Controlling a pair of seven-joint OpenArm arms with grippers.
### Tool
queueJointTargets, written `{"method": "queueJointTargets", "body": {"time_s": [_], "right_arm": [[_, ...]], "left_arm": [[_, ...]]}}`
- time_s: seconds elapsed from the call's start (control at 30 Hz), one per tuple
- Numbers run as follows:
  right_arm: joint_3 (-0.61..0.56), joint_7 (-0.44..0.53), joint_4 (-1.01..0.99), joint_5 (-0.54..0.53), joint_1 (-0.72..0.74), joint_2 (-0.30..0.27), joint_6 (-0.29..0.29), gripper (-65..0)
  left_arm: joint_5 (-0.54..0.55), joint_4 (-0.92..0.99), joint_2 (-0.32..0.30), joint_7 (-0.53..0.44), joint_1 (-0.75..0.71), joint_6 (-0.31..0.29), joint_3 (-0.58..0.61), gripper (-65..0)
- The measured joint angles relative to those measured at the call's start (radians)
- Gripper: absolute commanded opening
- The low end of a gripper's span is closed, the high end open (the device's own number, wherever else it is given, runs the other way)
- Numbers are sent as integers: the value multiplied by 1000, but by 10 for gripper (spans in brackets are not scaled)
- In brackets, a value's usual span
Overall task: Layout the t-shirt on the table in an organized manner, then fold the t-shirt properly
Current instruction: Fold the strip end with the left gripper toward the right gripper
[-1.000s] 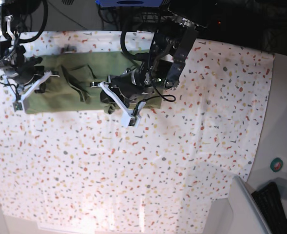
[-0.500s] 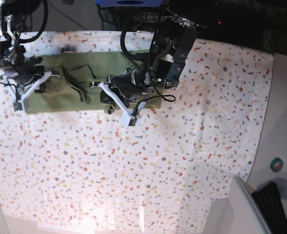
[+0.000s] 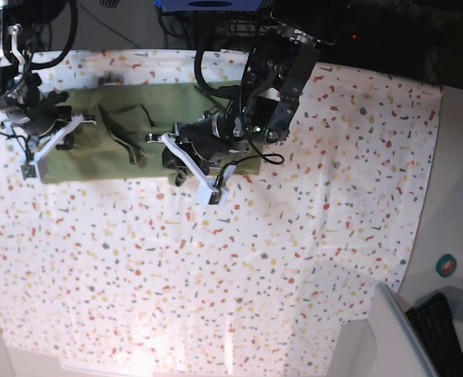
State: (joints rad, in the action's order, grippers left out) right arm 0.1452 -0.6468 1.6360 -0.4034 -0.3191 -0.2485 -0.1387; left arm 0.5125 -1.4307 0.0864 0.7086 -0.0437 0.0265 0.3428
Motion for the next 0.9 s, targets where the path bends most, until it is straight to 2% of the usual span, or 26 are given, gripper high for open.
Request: {"method": "queueJointTargets", "body": {"time_s": [0.27, 0.9], "right_arm": [[0, 0, 0, 0, 0, 0, 0, -650], [0, 0, 0, 0, 0, 0, 0, -650]], "left_arm": [[4, 72, 0, -32, 0, 0, 7, -650], [3, 51, 0, -32, 5, 2, 26, -650]]}}
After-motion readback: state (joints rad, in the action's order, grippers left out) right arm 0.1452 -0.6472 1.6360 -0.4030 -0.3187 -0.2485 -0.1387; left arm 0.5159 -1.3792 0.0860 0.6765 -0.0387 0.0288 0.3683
